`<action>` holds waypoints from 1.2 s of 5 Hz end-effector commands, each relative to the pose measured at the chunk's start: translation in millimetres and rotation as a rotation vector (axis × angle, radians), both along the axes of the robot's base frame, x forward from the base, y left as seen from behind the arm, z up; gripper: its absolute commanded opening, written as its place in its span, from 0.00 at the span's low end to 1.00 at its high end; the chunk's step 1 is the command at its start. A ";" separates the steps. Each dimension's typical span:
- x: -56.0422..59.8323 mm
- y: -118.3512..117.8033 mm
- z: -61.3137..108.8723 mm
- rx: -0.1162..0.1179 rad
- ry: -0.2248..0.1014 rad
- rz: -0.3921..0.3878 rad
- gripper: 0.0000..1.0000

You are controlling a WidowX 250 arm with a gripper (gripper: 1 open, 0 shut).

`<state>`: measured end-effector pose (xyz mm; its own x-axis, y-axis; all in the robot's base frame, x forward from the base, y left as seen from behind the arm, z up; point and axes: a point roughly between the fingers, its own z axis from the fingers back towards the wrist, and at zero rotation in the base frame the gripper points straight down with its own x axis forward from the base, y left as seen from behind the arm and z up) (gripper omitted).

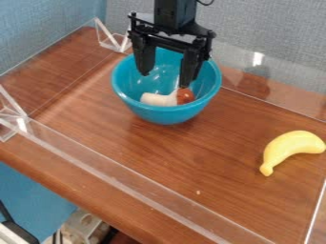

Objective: Remove the mushroom from the blue bowl and put it on the table

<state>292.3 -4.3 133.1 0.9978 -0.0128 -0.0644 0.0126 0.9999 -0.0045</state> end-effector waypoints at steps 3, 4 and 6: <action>48.9 21.1 -51.0 0.036 0.060 -0.065 1.00; 64.0 15.0 -52.6 0.041 0.072 -0.039 1.00; 74.9 23.6 -55.4 0.063 0.116 0.014 1.00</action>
